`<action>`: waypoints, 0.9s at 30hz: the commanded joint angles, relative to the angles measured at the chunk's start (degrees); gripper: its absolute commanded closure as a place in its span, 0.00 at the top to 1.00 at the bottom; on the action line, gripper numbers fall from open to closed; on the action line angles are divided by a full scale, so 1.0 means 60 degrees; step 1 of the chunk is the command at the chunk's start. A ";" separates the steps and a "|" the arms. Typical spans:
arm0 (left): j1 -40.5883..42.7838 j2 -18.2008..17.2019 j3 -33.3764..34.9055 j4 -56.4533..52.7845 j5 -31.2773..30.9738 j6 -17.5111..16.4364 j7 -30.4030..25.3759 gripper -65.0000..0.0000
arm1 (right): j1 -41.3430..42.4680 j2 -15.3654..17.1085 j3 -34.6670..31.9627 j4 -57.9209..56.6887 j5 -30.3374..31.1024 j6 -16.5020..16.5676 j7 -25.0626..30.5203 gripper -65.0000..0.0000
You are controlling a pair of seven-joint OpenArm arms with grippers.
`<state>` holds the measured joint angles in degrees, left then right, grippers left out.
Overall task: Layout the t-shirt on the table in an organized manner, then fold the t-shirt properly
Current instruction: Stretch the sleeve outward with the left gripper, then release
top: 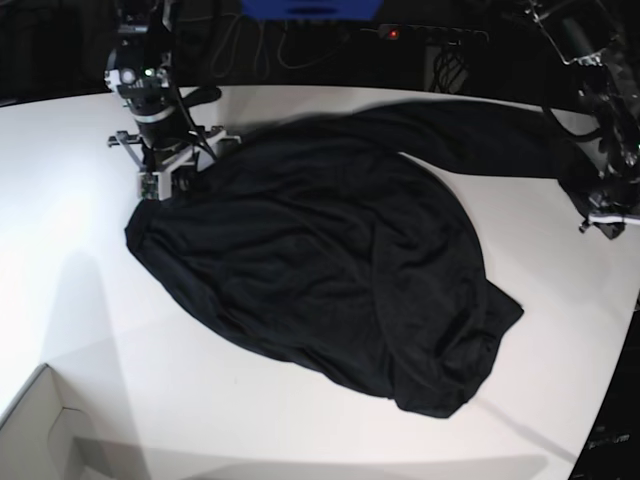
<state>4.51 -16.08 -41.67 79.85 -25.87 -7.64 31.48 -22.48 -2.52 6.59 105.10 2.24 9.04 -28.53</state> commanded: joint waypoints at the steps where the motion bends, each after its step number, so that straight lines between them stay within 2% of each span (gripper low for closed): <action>1: 0.0105 -0.0244 -0.0139 0.0515 -0.0048 -0.0053 -0.0215 0.00 | 0.0018 0.0018 0.0008 0.0146 0.0044 -0.0004 0.0206 0.00; 8: 0.1292 -0.0625 -0.0506 0.2317 -0.0033 -0.0053 -0.0200 0.00 | 0.0047 0.0018 -0.0021 0.0132 0.0059 -0.0004 0.0206 0.00; 16: 0.2376 -0.0595 -0.1707 0.3826 -0.0048 -0.0053 -0.0200 0.00 | 0.0062 0.0018 -0.0021 0.0132 0.0103 -0.0004 0.0206 0.00; 20: 0.2566 -0.0595 -0.1868 0.3665 -0.0033 -0.0067 -0.0200 0.00 | 0.0164 0.0018 -0.0021 0.0132 0.0103 -0.0004 0.0206 0.00; 27: 0.2068 -0.0566 -0.1795 0.1585 -0.0062 -0.0067 -0.0258 0.00 | 0.0179 0.0018 -0.0007 0.0132 0.0103 -0.0004 0.0206 0.00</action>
<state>17.43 -18.15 -52.10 88.66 -25.76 -7.79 31.22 -21.65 -2.57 6.46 104.99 2.42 9.04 -28.71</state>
